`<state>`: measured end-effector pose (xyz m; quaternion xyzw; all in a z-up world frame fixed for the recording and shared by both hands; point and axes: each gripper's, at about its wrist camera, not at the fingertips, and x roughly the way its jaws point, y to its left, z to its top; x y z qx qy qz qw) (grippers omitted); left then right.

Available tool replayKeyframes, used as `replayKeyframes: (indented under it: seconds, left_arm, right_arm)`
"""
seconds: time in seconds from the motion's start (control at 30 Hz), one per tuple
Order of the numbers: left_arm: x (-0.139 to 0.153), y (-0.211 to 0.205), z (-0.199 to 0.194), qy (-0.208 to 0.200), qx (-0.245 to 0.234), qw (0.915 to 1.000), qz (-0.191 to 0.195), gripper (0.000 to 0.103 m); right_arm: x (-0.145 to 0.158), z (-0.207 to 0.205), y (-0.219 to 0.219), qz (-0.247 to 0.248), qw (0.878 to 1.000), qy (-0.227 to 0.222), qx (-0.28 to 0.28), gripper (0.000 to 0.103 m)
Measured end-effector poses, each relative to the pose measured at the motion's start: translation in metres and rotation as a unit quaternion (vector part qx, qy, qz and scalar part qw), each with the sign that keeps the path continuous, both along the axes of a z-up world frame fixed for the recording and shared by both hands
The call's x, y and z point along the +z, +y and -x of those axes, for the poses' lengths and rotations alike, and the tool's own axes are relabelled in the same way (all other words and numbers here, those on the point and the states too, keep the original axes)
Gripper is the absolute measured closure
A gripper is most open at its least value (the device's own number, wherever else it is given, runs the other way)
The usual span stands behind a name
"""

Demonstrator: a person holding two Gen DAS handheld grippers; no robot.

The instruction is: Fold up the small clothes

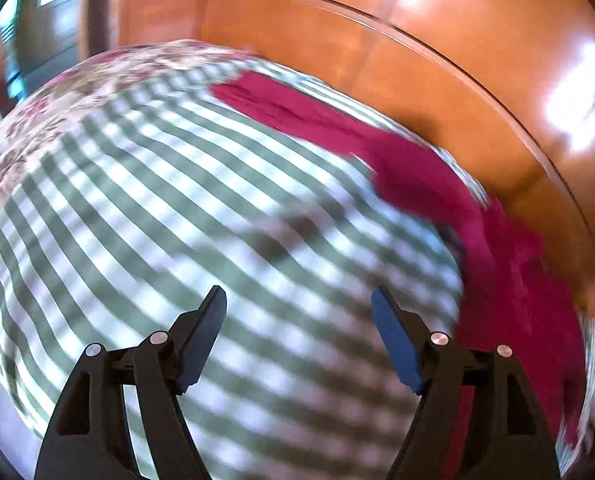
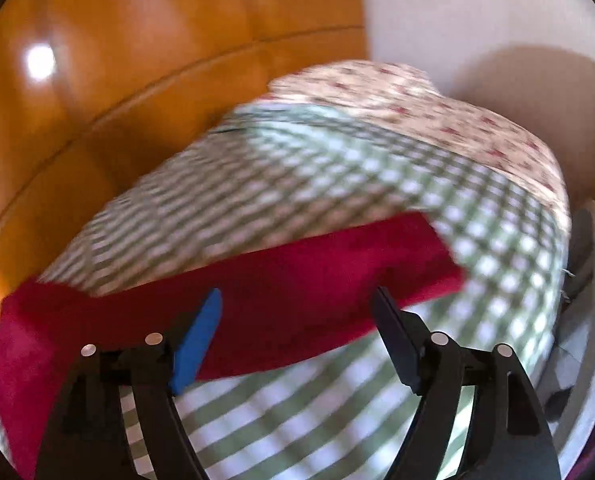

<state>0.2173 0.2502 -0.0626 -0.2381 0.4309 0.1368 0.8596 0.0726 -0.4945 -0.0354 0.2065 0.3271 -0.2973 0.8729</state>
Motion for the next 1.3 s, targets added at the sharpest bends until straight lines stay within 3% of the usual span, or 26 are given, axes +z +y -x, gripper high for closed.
replayKeyframes:
  seconds: [0.2,0.37,0.5,0.63,0.77,0.83,0.87,0.9,0.93,1.03,1.3]
  left_arm:
    - [0.0,0.06,-0.033,-0.002,0.063,0.998,-0.003,0.029]
    - [-0.006,0.101,-0.078,-0.003,0.102,0.9942,0.032,0.029]
    - [-0.012,0.118,-0.106,0.007,0.118,0.9924,0.036,0.029]
    - [-0.023,0.132,-0.133,0.018,0.122,0.9916,0.038,0.029]
    - [-0.03,0.138,-0.151,0.02,0.131,0.9906,0.031,0.03]
    - [-0.031,0.136,-0.161,0.013,0.12,0.9925,0.02,0.044]
    - [-0.031,0.136,-0.164,0.013,0.112,0.9935,0.018,0.064]
    - [-0.032,0.133,-0.166,0.013,0.101,0.9946,0.018,0.093]
    - [-0.032,0.132,-0.167,0.011,0.091,0.9955,0.023,0.097]
    - [-0.019,0.125,-0.149,-0.016,0.095,0.9954,-0.006,0.097]
    - [0.012,0.145,-0.031,-0.092,0.151,0.9842,-0.003,0.098]
  right_arm:
    - [0.004,-0.039,0.102,-0.029,0.986,-0.024,0.162,0.027]
    - [-0.013,-0.074,0.193,-0.06,0.953,-0.008,0.297,0.027]
    - [-0.031,-0.093,0.257,-0.03,0.93,0.022,0.366,0.027]
    - [-0.047,-0.102,0.287,0.003,0.922,0.049,0.384,0.027]
    - [-0.063,-0.107,0.294,0.033,0.922,0.069,0.38,0.025]
    - [-0.064,-0.108,0.296,0.039,0.922,0.072,0.379,0.022]
    - [-0.065,-0.109,0.296,0.041,0.921,0.076,0.379,0.02]
    - [-0.065,-0.11,0.296,0.044,0.921,0.079,0.379,0.018]
    - [-0.067,-0.111,0.297,0.045,0.921,0.082,0.379,0.015]
    - [-0.071,-0.114,0.301,0.047,0.919,0.087,0.38,0.009]
    - [-0.075,-0.116,0.303,0.043,0.92,0.081,0.381,0.004]
